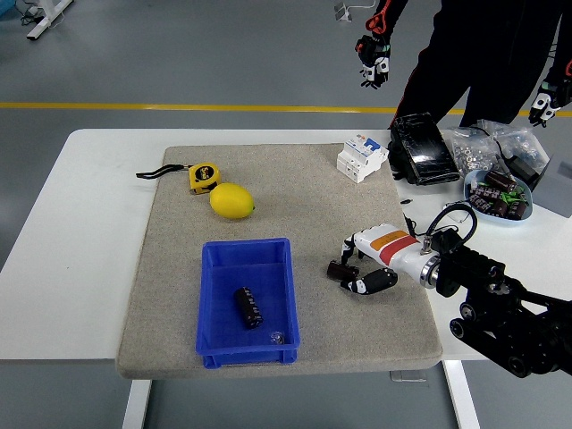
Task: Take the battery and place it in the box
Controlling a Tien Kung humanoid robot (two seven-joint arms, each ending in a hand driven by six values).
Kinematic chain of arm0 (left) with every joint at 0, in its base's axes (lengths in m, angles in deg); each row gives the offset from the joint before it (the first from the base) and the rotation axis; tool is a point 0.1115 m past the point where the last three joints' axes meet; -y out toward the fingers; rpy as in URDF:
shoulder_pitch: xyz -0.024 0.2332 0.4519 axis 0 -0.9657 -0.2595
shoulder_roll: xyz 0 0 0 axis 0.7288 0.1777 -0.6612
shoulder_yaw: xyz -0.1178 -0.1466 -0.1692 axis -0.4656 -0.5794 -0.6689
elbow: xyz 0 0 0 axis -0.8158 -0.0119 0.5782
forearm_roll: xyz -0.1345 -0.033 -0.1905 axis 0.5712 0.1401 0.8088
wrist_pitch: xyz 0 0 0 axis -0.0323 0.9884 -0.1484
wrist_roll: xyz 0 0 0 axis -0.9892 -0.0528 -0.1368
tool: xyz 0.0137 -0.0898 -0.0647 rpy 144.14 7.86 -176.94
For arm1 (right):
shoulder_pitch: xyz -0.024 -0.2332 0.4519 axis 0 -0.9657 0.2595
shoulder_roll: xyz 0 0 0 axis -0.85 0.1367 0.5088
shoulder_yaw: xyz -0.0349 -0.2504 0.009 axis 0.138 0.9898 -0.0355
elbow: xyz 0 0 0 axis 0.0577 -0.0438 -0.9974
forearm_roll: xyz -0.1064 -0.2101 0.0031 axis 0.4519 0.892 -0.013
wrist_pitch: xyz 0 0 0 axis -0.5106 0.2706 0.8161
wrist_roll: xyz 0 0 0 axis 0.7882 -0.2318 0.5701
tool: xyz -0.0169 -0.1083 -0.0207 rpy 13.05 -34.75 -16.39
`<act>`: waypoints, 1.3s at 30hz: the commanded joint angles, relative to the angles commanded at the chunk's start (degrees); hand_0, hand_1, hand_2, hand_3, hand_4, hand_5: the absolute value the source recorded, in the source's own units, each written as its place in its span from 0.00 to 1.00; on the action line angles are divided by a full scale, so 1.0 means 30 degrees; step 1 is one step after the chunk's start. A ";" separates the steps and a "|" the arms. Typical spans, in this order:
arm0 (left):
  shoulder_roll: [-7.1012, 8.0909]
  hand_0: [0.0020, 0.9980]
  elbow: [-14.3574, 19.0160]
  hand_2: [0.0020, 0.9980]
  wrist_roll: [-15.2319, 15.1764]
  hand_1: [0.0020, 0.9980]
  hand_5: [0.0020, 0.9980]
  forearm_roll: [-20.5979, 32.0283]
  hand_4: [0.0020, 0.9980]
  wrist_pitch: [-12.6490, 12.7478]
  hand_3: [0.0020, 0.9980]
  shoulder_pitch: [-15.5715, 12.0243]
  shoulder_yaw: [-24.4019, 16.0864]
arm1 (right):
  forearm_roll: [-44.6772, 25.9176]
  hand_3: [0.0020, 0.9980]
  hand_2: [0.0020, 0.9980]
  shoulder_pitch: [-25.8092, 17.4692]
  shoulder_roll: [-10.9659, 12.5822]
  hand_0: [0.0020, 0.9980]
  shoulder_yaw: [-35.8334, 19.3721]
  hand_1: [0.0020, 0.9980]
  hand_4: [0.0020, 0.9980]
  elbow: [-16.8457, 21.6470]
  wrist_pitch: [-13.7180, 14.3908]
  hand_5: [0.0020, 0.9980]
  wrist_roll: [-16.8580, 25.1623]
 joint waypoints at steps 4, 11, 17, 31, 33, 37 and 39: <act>-0.0011 0.58 0.0002 0.64 -0.0001 0.60 0.59 -0.0007 0.63 0.0004 0.58 0.0010 0.0002 | -0.0025 0.47 0.55 0.0009 -0.0010 0.40 0.0030 0.47 0.74 -0.0088 0.0107 0.37 -0.0026; -0.0004 0.58 -0.0002 0.64 0.0010 0.60 0.59 -0.0079 0.63 -0.0010 0.58 0.0001 -0.0040 | -0.0119 0.47 0.54 0.0088 0.0101 0.39 -0.0096 0.46 0.73 -0.0039 0.0143 0.36 -0.0006; 0.0014 0.58 -0.0010 0.64 0.0015 0.60 0.59 -0.0128 0.63 -0.0032 0.58 -0.0014 -0.0077 | -0.0109 0.47 0.54 0.0167 0.0222 0.38 -0.0239 0.46 0.72 0.0086 0.0079 0.36 -0.0029; 0.0030 0.58 -0.0028 0.64 0.0004 0.60 0.59 -0.0185 0.63 -0.0065 0.58 -0.0016 -0.0130 | -0.0032 0.47 0.54 0.0312 0.0406 0.38 -0.0408 0.45 0.70 0.0148 -0.0180 0.36 -0.0155; 0.0029 0.58 -0.0028 0.64 0.0003 0.60 0.59 -0.0183 0.63 -0.0066 0.58 -0.0011 -0.0125 | 0.0019 0.47 0.54 0.0346 0.0483 0.38 -0.0464 0.45 0.70 0.0141 -0.0248 0.36 -0.0192; 0.0041 0.58 -0.0029 0.64 -0.0013 0.60 0.59 -0.0128 0.63 -0.0060 0.58 -0.0002 -0.0093 | 0.0113 0.47 0.54 0.0425 0.0662 0.38 -0.0642 0.45 0.70 0.0126 -0.0356 0.35 -0.0253; 0.0049 0.58 -0.0029 0.64 -0.0016 0.60 0.59 -0.0133 0.63 -0.0068 0.58 0.0000 -0.0090 | 0.0154 0.47 0.54 0.0467 0.0744 0.38 -0.0733 0.45 0.70 0.0146 -0.0397 0.35 -0.0266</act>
